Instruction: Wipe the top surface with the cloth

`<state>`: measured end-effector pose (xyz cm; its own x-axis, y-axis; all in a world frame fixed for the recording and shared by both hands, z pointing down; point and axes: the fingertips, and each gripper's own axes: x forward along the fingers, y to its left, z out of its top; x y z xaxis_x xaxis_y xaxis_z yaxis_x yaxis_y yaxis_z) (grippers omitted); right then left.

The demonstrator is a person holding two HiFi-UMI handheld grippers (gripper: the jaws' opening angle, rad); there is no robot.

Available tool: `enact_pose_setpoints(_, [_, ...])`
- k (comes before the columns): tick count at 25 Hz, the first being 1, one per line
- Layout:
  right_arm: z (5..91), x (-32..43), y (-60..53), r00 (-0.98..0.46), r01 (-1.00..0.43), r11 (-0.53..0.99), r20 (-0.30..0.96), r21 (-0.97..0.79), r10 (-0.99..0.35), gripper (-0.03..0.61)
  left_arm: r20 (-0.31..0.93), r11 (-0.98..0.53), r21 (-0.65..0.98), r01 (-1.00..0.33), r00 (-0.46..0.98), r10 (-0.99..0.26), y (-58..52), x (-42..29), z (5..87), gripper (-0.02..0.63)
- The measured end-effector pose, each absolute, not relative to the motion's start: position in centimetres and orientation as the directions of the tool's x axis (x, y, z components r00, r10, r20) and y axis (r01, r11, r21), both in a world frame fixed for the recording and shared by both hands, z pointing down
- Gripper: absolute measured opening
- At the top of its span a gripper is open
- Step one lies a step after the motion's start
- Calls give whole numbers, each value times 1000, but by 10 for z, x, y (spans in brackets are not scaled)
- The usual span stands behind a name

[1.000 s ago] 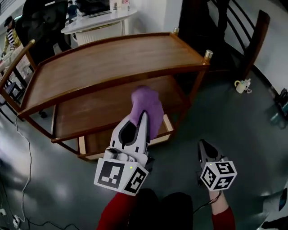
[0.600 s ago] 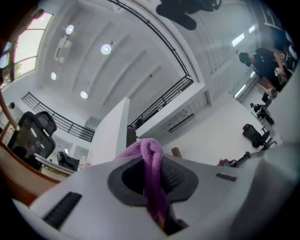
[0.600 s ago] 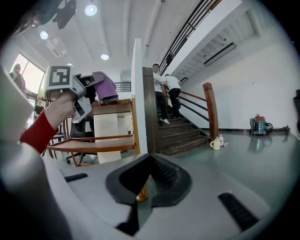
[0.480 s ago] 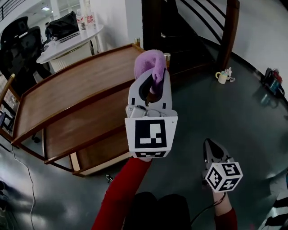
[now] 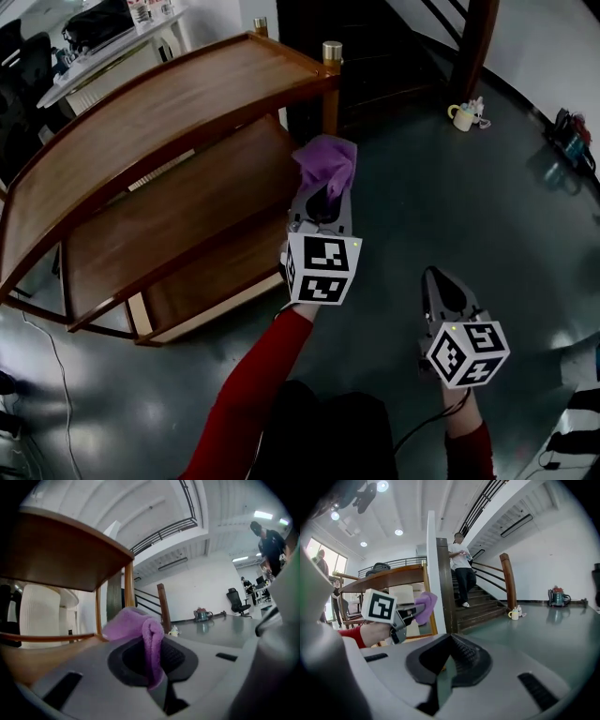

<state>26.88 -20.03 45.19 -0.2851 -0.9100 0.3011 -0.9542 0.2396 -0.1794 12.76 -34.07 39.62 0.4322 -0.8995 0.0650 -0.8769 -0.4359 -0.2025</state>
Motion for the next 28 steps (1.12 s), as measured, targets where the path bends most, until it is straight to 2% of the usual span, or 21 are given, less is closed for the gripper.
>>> enact_pose_setpoints(4, [467,269,-203,-289,-954,240,329,-181,-899,3,166,-464,-209,-861,437,-884,-340,139,463,48])
enact_pose_setpoints(12, [513,248,-199,-298,-952,239,407,-191,-864,3,407,-469,-77,-880,402,-820,-344,110,615,48])
enact_pose_setpoints(16, [526,245,-204,-326,-944,259,447,-204,-833,3,509,-432,-11,-902,367,-779,-344,108,662,48])
enact_pose_setpoints(25, [533,240,-196,-341,-940,275,491,-204,-802,3,568,-393,65,-917,358,-741,-337,111,688,48])
enact_pose_setpoints(28, [533,236,-194,-349,-937,283,487,-206,-801,3,537,-428,95,-899,408,-738,-328,116,686,48])
